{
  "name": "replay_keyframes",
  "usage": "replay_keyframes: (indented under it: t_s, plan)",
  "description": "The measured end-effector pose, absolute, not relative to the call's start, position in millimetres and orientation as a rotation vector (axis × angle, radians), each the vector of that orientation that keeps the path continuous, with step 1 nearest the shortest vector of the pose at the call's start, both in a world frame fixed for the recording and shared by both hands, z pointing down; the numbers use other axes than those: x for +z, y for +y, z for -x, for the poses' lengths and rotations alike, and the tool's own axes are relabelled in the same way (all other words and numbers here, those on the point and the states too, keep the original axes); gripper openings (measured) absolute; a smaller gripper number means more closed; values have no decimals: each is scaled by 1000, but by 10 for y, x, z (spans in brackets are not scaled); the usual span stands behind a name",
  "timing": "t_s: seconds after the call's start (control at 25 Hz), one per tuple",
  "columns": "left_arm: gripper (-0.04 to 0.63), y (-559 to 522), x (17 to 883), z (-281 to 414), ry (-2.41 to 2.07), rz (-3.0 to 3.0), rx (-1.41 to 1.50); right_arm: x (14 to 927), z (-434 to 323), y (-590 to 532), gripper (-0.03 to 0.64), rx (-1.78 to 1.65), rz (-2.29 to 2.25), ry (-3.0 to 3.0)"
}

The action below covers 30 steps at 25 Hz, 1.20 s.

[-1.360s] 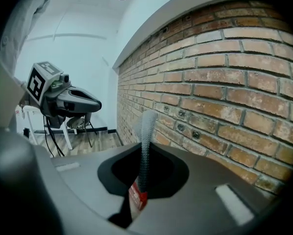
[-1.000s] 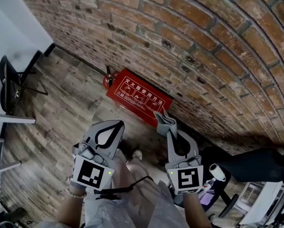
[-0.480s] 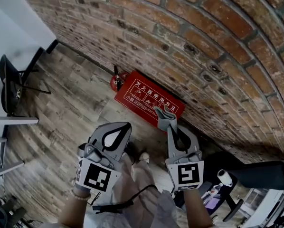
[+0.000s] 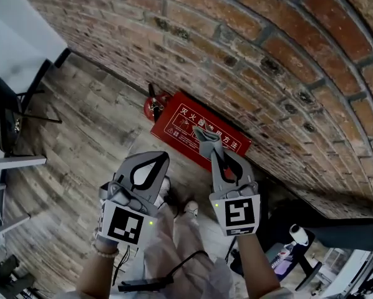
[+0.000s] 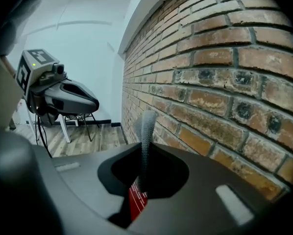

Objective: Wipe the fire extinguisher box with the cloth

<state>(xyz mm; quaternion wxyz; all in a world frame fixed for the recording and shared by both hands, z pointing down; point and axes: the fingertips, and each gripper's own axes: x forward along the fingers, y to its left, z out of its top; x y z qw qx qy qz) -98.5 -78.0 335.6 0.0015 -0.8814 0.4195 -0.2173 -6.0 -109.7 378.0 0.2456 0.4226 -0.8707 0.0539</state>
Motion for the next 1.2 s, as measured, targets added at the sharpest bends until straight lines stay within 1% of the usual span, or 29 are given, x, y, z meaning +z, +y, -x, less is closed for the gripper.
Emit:
replay_keyframes:
  t_s: [0.24, 0.76, 1.2]
  plan:
    - [-3, -929, 3555, 1163, 1345, 2769, -699, 4054, 270, -1383, 18, 221, -1174, -2376]
    - [-2, -1213, 3932, 1546, 1393, 2778, -754, 4595, 827, -1869, 18, 157, -1104, -2352]
    - [-3, -1320, 4165, 1701, 1418, 2804, -765, 5079, 1142, -2206, 18, 267, -1108, -2339]
